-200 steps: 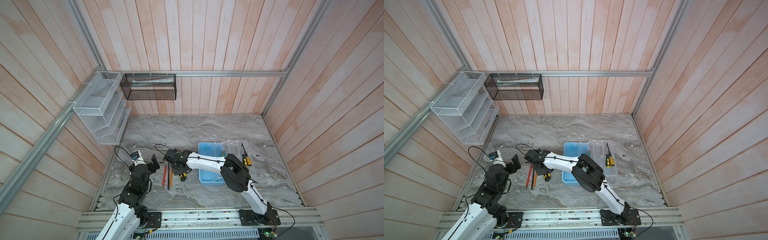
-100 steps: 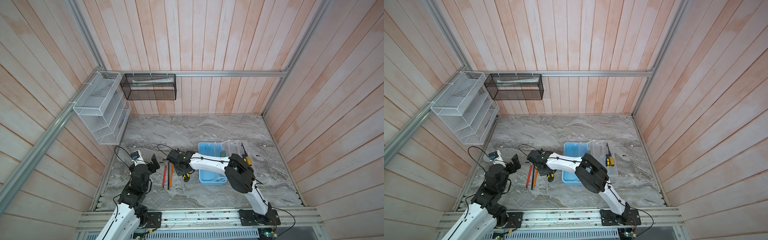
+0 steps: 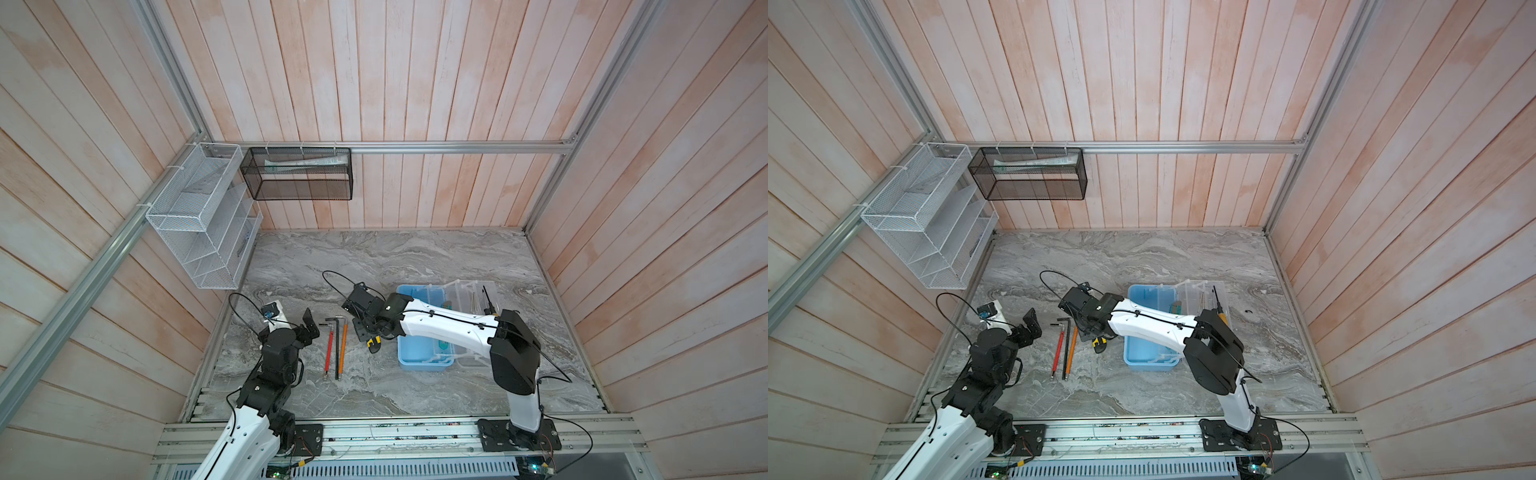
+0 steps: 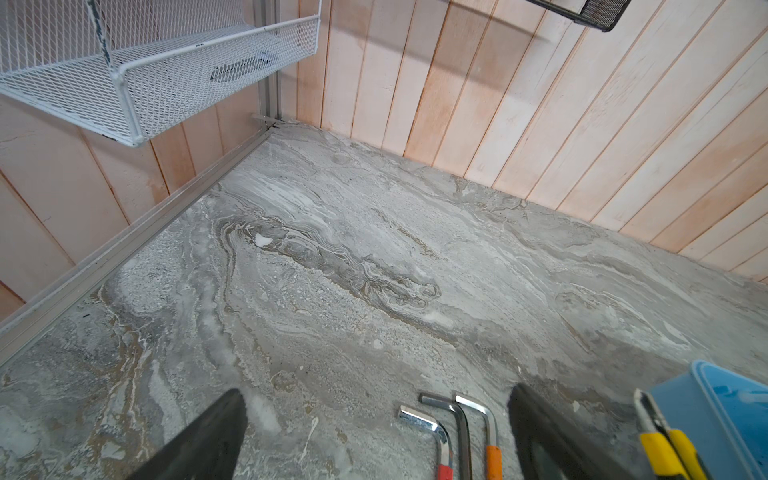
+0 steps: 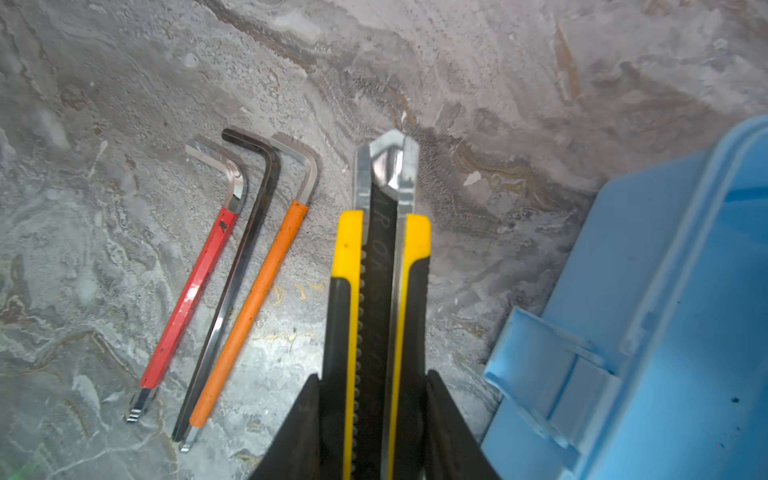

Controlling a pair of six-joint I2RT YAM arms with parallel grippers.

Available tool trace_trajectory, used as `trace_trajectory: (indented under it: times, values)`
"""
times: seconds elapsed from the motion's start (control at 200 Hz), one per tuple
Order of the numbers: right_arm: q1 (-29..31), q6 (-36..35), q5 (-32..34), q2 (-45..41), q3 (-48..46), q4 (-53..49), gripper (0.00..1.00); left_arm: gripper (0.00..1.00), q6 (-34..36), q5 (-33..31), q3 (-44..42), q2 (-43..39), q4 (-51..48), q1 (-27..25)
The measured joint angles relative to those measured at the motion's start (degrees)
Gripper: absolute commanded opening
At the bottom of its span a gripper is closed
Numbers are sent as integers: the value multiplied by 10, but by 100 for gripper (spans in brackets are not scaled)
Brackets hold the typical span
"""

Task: Pack the tool kit
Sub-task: 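Lift the yellow-and-black knife and carry it over the blue box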

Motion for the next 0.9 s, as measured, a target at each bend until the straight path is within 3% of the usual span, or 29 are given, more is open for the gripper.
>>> trace_trajectory:
  times: [0.255, 0.895]
  values:
    - [-39, 1, 17, -80, -43, -2, 0, 100, 0, 0, 0, 0, 0, 0]
    - [-152, 34, 76, -352, -276, 2, 0, 100, 0, 0, 0, 0, 0, 0]
